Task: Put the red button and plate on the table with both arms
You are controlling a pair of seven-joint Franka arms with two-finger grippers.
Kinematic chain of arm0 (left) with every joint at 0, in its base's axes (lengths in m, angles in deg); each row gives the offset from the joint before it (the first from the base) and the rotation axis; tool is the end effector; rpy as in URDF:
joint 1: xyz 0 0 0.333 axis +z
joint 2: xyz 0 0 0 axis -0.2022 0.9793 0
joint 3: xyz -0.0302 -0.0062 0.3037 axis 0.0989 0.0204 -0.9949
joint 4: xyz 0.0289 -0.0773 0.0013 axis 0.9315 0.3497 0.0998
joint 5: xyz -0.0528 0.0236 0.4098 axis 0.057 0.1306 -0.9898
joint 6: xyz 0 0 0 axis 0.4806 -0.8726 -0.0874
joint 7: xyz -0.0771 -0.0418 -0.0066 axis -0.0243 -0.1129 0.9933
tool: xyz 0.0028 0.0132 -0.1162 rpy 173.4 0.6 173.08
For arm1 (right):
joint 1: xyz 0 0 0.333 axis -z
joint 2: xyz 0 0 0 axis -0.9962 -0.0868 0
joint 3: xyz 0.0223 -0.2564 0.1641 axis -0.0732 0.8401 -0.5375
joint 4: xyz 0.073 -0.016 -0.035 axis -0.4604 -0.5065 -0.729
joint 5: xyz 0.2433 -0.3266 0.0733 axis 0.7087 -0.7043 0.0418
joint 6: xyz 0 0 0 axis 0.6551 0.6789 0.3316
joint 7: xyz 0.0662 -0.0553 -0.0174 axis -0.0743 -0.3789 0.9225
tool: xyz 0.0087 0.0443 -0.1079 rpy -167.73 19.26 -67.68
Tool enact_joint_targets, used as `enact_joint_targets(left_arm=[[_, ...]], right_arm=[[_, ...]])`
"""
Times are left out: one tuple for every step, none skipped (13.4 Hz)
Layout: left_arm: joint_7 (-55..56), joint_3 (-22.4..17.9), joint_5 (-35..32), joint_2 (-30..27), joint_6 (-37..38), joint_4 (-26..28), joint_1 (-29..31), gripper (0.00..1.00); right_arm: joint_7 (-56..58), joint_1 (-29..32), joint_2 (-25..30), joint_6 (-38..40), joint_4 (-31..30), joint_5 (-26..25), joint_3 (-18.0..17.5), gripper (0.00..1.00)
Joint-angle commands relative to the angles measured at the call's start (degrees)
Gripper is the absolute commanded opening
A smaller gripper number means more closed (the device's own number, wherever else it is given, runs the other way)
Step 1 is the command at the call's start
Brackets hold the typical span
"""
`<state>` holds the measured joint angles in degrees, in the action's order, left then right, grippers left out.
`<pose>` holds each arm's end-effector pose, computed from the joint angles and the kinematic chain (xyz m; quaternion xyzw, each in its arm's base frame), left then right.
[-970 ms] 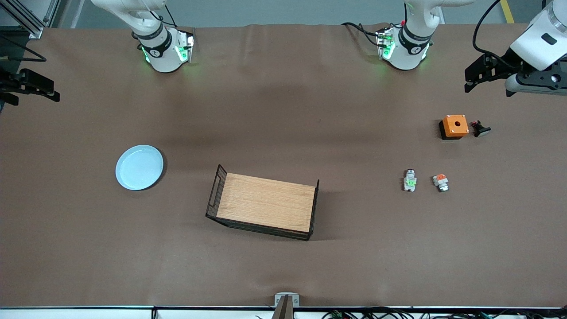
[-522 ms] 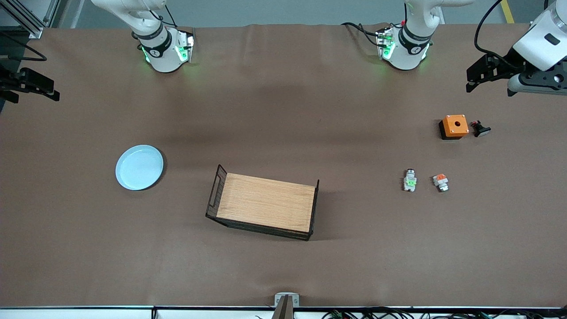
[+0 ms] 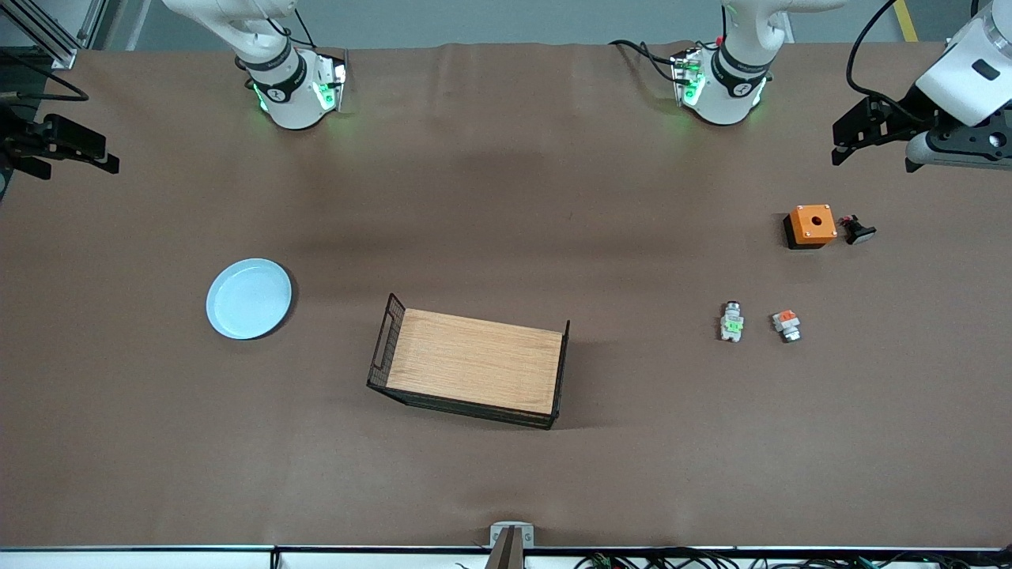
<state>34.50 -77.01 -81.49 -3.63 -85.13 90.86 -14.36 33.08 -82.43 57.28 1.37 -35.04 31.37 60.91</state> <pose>0.5162 -0.0664 0.6243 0.9976 -0.0683 -0.0083 0.0008 0.5441 -0.0256 0.6362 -0.9958 -0.0200 0.0799 0.0396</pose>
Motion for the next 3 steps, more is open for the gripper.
enact_joint_targets(left_arm=[[0.4, -0.3, 1.0, -0.9, -0.2, 0.2, -0.2, 1.0], [0.4, -0.3, 1.0, -0.9, -0.2, 0.2, -0.2, 1.0], [0.4, -0.3, 1.0, -0.9, -0.2, 0.2, -0.2, 1.0]], right_arm=[[-0.3, 1.2, 1.2, -0.4, -1.0, 0.1, -0.6, 1.0], [-0.2, 1.2, 1.0, -0.5, -0.9, -0.4, -0.6, 1.0], [-0.2, 1.1, 1.0, -1.2, -0.9, -1.1, -0.6, 1.0]])
